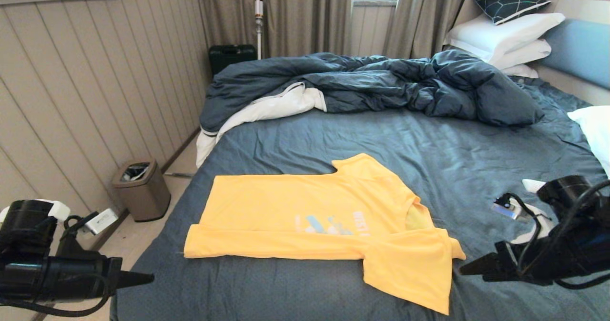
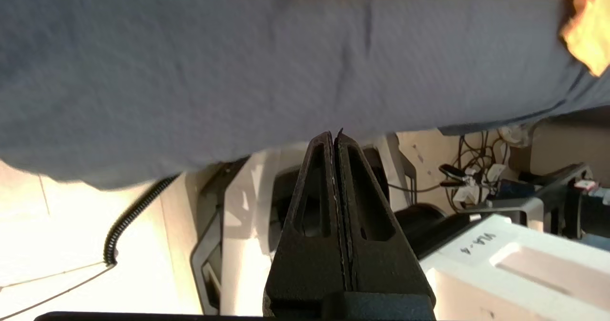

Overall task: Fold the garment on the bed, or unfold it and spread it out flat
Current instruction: Fold the yellow T-shirt

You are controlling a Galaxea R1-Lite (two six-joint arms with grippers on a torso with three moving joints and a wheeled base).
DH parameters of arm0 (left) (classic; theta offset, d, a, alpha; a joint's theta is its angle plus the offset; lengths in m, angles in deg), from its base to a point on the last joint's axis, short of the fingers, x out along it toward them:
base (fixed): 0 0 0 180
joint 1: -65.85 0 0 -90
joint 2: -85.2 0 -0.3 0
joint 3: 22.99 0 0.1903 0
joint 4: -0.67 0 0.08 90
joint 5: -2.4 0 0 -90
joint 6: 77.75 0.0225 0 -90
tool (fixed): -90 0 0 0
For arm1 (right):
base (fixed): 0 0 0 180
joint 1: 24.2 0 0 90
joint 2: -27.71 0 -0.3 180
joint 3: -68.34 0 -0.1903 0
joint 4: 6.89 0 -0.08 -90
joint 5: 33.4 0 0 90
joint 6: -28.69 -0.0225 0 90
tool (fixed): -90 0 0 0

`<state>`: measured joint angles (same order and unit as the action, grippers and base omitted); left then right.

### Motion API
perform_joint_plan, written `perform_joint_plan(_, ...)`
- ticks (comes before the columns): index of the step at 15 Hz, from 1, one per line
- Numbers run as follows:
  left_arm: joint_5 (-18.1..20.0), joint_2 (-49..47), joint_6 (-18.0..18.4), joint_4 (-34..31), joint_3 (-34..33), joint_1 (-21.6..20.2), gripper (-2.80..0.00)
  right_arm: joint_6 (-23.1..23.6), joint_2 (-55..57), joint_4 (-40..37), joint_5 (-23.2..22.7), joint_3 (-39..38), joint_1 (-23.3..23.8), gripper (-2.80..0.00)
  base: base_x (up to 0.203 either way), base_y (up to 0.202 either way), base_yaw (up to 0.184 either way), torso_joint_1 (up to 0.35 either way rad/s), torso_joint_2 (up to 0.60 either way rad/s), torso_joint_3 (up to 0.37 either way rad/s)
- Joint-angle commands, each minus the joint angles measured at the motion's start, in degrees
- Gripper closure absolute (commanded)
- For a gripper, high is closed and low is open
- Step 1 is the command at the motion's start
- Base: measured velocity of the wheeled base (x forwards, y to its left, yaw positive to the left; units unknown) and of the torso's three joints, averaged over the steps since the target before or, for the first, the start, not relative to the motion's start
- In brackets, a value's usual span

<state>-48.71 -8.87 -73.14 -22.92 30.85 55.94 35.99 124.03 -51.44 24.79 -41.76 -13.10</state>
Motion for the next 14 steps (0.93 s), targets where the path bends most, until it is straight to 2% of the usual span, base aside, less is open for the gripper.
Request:
perform_joint_plan(1, 0.3, 3.1, -0.1, 0.0, -2.6, 0.0, 0.00, 0.1, -2.3, -0.1, -0.2, -2.7, -3.3, 0.00, 0.000, 0.000, 0.000, 0.000, 0.00, 0.000)
perform_joint_plan(5, 0.3, 7.2, -0.4, 0.2, -6.2, 0.0, 0.00, -0.2, -2.4, -0.1, 1.1, -4.2, -7.1, 0.00, 0.000, 0.000, 0.000, 0.000, 0.00, 0.000)
perform_joint_plan(8, 0.3, 11.0, -3.1, 0.4, -7.8, 0.0, 0.00, -0.4, -0.9, 0.3, 2.5, -4.7, -6.7, 0.00, 0.000, 0.000, 0.000, 0.000, 0.00, 0.000)
perform_joint_plan(9, 0.3, 11.8, -3.7, 0.4, -8.1, 0.0, 0.00, -0.4, -0.8, 0.3, 2.6, -5.5, -6.6, -0.98, 0.000, 0.000, 0.000, 0.000, 0.00, 0.000)
perform_joint_plan(10, 0.3, 12.2, -4.0, 0.5, -8.1, 0.1, 0.00, -0.4, -1.0, 1.0, 2.6, -6.2, -6.6, -2.80, 0.000, 0.000, 0.000, 0.000, 0.00, 0.000)
perform_joint_plan(14, 0.2, 13.3, -4.0, 0.4, -8.1, 0.1, 0.00, -0.5, -0.5, 3.3, 3.4, -7.0, -8.1, -2.80, 0.000, 0.000, 0.000, 0.000, 0.00, 0.000)
